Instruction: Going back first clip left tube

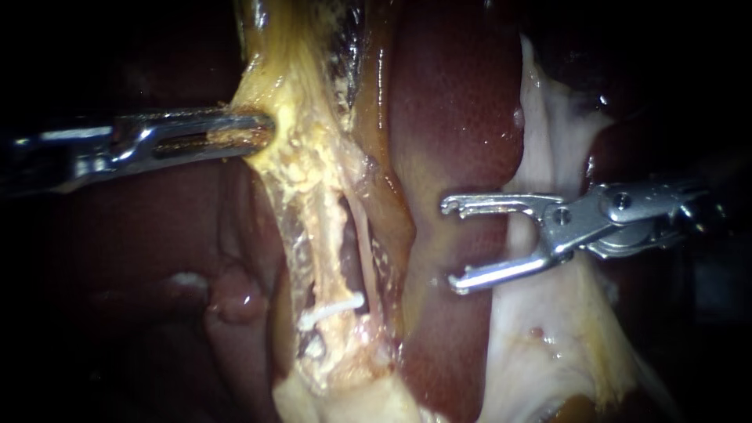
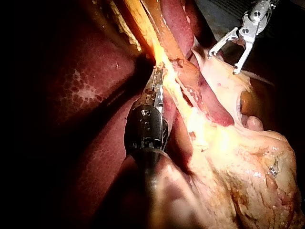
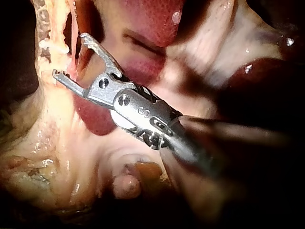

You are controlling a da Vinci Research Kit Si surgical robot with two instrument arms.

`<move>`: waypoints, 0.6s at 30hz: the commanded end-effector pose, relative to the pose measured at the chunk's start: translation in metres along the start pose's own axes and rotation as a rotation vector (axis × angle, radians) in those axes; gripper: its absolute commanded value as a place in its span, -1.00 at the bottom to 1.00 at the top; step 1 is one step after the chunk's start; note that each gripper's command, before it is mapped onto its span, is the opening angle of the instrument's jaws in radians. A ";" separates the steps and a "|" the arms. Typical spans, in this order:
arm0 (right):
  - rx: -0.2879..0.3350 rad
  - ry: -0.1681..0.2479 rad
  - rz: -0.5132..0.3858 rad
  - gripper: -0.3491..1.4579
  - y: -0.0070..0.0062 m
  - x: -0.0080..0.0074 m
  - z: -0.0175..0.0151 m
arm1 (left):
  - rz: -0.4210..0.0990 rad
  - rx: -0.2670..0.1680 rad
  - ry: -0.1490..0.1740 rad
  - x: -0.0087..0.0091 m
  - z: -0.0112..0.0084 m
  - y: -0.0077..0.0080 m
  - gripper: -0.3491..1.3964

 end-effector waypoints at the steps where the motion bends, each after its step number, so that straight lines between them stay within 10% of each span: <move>1: 0.000 0.000 -0.002 0.05 0.0001 0.0000 0.0001 | 0.000 -0.006 0.009 0.0003 0.0004 0.0003 -1.00; 18: -0.003 0.007 -0.030 0.05 -0.0002 0.0005 0.0006 | -0.009 0.006 0.040 0.0023 0.0059 0.0015 -1.00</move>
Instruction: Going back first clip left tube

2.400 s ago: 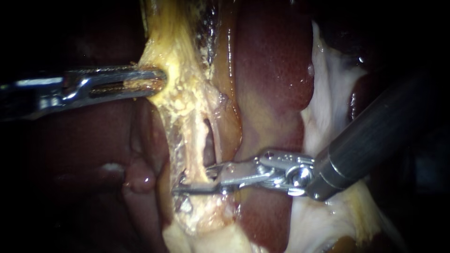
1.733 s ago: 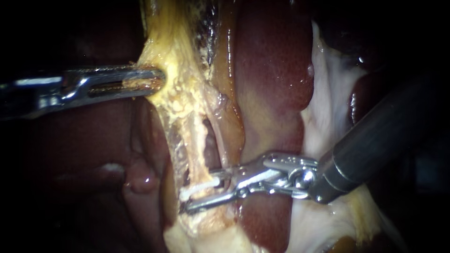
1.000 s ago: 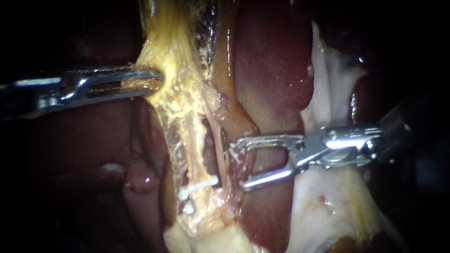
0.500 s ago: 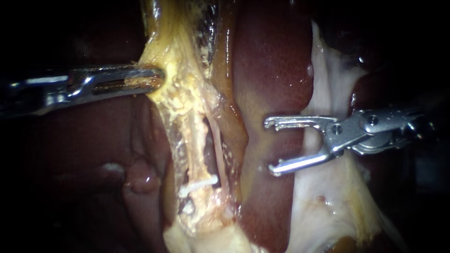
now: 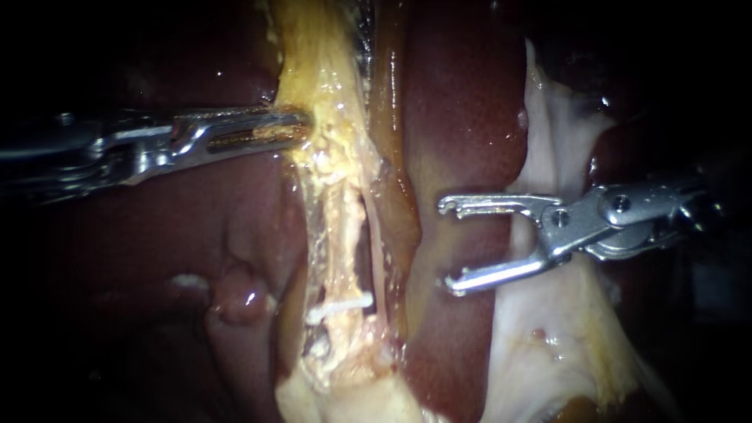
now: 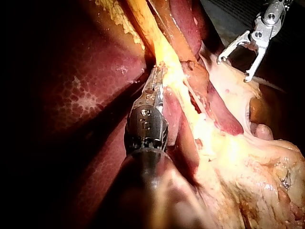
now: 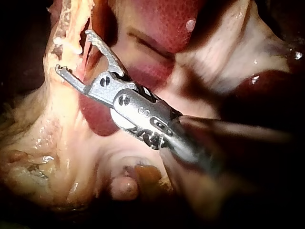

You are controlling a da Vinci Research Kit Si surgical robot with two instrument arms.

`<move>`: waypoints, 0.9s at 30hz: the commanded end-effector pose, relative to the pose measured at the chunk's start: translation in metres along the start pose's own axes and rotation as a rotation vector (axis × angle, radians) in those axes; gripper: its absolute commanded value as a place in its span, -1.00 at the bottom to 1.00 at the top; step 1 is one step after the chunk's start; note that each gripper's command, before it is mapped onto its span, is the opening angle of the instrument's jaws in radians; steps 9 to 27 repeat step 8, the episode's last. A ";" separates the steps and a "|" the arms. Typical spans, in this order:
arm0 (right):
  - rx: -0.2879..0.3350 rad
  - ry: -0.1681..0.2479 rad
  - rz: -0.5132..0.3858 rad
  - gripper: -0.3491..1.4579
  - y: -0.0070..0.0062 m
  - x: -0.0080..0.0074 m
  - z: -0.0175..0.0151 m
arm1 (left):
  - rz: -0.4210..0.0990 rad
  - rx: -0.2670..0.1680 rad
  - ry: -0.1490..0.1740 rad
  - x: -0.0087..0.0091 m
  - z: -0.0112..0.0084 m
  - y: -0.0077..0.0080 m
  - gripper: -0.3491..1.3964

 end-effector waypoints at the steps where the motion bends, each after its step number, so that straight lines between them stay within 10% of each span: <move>1: 0.000 -0.001 0.001 0.05 0.0000 0.0000 0.0001 | 0.000 0.000 0.001 0.0000 0.0000 0.0000 -1.00; 27: -0.002 0.002 -0.004 0.05 0.0000 0.0002 0.0001 | 0.000 0.001 0.001 0.0000 0.0000 0.0000 -1.00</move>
